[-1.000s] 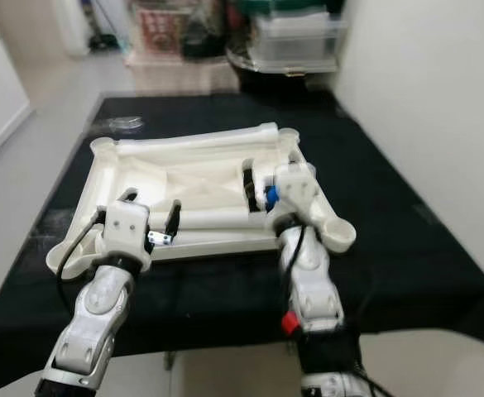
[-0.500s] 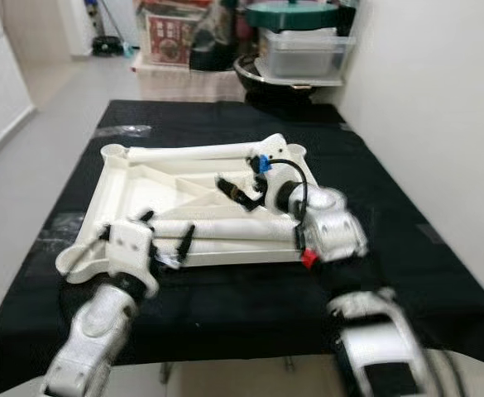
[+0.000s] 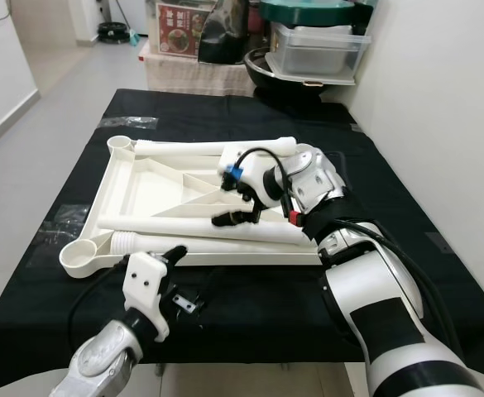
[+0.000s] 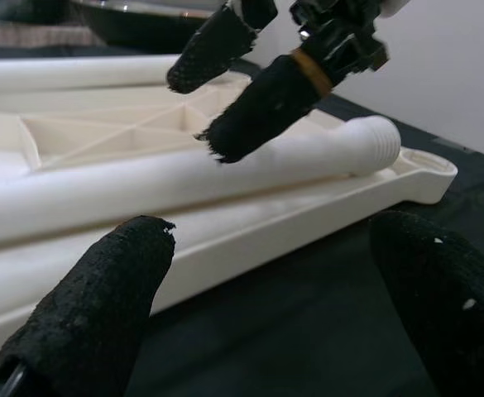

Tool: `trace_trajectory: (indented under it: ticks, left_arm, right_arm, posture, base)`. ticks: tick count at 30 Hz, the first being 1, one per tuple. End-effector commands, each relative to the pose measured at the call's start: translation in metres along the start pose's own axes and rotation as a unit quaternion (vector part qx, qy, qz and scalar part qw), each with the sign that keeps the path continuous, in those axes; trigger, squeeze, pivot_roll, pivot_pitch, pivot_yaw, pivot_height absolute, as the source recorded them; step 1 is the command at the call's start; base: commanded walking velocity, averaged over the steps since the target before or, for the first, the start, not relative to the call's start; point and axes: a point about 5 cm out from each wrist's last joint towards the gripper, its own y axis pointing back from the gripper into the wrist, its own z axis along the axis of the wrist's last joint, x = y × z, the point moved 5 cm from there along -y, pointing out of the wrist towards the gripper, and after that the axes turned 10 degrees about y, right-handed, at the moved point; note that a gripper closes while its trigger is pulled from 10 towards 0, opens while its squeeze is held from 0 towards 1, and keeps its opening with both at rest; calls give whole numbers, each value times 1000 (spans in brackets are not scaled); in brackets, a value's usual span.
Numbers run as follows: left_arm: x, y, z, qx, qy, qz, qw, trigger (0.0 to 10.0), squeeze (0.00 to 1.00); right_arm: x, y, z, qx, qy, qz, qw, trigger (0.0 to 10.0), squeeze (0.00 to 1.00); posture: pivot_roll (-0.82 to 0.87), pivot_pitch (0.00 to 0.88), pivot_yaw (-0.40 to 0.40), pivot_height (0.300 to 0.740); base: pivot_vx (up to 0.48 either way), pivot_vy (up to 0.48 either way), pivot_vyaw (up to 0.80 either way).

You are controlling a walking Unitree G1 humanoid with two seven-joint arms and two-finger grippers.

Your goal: Building children table

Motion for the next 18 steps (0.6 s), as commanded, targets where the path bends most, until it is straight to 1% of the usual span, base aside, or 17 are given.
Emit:
trace_trajectory:
  ticks: [1,6,7,9,10,11,13,15,16,17,18]
  left_arm:
    - [-6,4,0,7,3,-13,1000,10000,0]
    - [-9,9,-1,15,6,-16,1000,10000,0]
    - [-12,12,-1,17,7,-20,1000,10000,0]
    - [-12,12,-1,17,7,-20,1000,10000,0]
    - [-14,14,-1,19,10,-24,999,10000,0]
    - [-14,14,-1,19,10,-24,999,10000,0]
    - [-18,19,-3,26,11,-27,999,10000,0]
    - [-19,19,-3,28,11,-26,999,10000,0]
    - [-19,21,-2,27,18,-23,999,10000,0]
    - [-19,21,-2,27,18,-23,999,10000,0]
    - [-20,22,-2,27,18,-21,999,10000,0]
  right_arm:
    - [0,4,-1,15,4,18,1000,10000,0]
    - [0,4,-8,37,-5,22,999,10000,0]
    - [-1,4,-12,53,-8,18,998,10000,0]
    - [-1,4,-12,53,-8,18,998,10000,0]
    - [-2,3,-17,71,-4,8,997,10000,0]
    - [-2,3,-17,71,-4,8,997,10000,0]
    - [-1,1,-32,114,6,2,993,10000,0]
    - [0,1,-33,120,7,5,993,10000,0]
    - [-2,0,-36,132,7,-3,991,10000,0]
    - [-2,0,-36,132,7,-3,991,10000,0]
    - [-3,-1,-38,143,11,-13,990,10000,0]
  posture:
    - [44,0,-130,740]
    - [46,13,-127,740]
    - [43,23,-125,740]
    - [43,23,-125,740]
    - [41,28,-127,740]
    - [41,28,-127,740]
    - [44,38,-141,740]
    - [44,38,-141,740]
    - [39,39,-145,740]
    - [39,39,-145,740]
    - [39,44,-149,740]
  base:
    - [0,0,0]
    - [0,0,0]
    - [0,0,0]
    - [0,0,0]
    - [0,0,0]
    - [0,0,0]
    - [0,0,0]
    - [0,0,0]
    - [0,0,0]
    - [0,0,0]
    - [0,0,0]
